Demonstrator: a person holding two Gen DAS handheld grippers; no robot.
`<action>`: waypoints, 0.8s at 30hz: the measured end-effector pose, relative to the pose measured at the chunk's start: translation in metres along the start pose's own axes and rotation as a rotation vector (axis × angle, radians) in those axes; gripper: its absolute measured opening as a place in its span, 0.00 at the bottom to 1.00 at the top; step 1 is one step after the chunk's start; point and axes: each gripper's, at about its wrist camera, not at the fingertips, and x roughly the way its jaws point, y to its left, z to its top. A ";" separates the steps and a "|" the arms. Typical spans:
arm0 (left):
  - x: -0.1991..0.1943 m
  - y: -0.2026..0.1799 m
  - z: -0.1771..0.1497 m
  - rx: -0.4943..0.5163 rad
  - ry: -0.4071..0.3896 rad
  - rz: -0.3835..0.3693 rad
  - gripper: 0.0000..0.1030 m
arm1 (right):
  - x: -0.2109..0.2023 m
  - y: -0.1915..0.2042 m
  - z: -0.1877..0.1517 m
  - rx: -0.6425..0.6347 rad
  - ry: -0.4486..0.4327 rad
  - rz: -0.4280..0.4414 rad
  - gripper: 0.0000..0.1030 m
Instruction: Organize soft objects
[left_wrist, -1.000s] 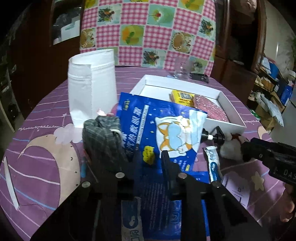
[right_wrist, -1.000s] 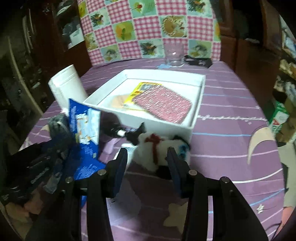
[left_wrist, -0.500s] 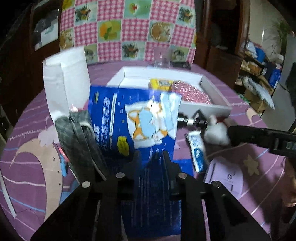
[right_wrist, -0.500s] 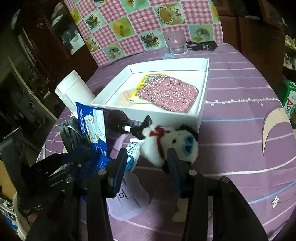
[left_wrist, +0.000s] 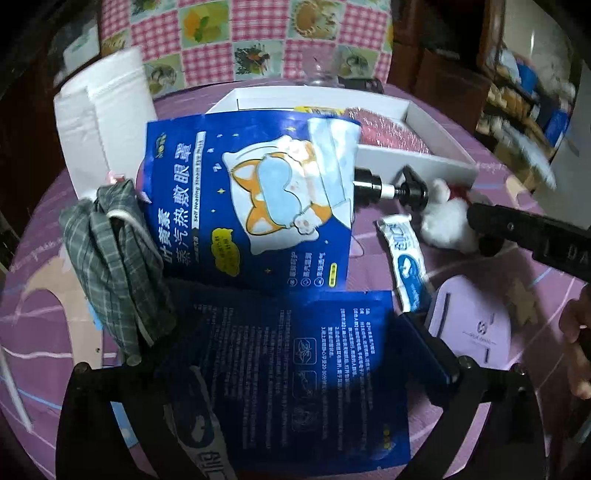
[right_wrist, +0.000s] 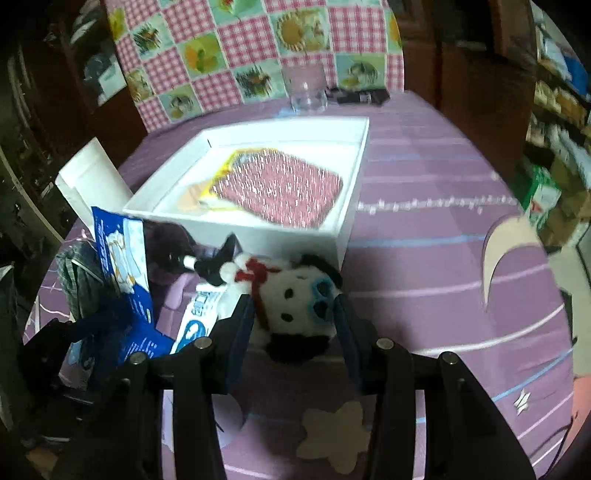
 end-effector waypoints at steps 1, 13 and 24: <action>0.000 0.001 0.000 -0.005 0.000 -0.005 1.00 | 0.000 -0.002 0.000 0.021 0.002 0.000 0.48; -0.001 -0.001 0.000 0.002 0.002 0.012 1.00 | -0.020 -0.021 0.006 0.139 -0.084 0.029 0.48; -0.014 0.002 0.005 -0.010 -0.046 0.001 0.99 | 0.008 -0.039 0.003 0.258 0.045 0.172 0.48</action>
